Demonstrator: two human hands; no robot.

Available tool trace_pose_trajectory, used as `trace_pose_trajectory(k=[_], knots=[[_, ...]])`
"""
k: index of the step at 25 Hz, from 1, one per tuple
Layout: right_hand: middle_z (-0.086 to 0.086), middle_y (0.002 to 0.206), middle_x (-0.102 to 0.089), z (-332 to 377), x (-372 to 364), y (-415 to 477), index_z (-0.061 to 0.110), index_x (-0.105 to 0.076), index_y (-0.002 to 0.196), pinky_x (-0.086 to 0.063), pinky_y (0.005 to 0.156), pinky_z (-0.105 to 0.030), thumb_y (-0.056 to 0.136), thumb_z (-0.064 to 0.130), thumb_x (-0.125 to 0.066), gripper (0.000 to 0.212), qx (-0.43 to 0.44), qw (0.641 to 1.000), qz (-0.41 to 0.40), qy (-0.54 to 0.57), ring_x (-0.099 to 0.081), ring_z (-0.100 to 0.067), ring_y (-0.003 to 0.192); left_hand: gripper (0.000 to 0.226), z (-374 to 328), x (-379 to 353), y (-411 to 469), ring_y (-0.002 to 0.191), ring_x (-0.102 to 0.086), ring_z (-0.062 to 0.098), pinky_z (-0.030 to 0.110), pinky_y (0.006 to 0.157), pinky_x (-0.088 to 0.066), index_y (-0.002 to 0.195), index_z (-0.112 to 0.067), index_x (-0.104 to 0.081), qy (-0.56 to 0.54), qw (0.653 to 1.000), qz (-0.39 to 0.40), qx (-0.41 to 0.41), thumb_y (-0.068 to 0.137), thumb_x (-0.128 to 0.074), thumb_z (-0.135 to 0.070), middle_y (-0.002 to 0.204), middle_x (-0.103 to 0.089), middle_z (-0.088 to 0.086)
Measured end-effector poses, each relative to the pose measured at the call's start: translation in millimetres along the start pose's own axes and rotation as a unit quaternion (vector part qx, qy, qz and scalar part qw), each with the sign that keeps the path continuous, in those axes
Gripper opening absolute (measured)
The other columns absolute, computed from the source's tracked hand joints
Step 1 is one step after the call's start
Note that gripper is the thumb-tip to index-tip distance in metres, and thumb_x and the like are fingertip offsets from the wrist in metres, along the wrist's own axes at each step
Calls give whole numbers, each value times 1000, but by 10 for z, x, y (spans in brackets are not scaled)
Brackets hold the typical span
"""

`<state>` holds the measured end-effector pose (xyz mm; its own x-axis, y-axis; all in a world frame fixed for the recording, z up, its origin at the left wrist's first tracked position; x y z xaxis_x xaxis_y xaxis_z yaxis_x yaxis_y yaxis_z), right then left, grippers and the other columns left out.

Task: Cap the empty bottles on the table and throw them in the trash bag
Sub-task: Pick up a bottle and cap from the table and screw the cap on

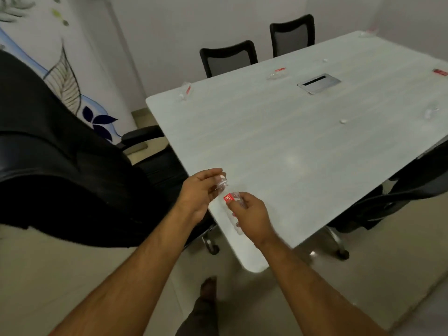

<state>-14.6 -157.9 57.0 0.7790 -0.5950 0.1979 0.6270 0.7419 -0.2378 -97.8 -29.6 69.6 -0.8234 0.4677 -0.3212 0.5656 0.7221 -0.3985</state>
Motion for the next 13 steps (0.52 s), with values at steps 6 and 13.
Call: trace_pose_trajectory(k=[6, 13], knots=[[7, 69, -69, 247, -706, -897, 23, -69, 79, -49, 52, -16, 85, 53, -66, 31, 15, 1000, 2, 18, -62, 1, 59, 16, -92, 764, -947, 84, -67, 24, 34, 83, -57, 99, 1, -69, -68, 997, -38, -4, 84, -63, 5, 92, -70, 15], [-3, 66, -64, 493, -2469, -1801, 4, -68, 80, -48, 52, -28, 85, 49, -70, 45, 28, 991, 91, 89, -58, -11, 55, 16, -474, 2524, -1959, 90, -72, 21, 38, 88, -56, 102, -4, -67, -113, 992, -43, -47, 87, -63, -2, 94, -76, 10]])
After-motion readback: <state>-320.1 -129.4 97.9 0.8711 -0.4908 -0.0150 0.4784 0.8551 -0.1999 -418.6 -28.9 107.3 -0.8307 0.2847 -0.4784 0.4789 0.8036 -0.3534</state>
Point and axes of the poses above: each hand's wrist, its own y-axis towards the middle knuckle, its own x-axis out of the back of the hand, z = x × y, the point moved 10 cm from there along y, towards the middle knuckle
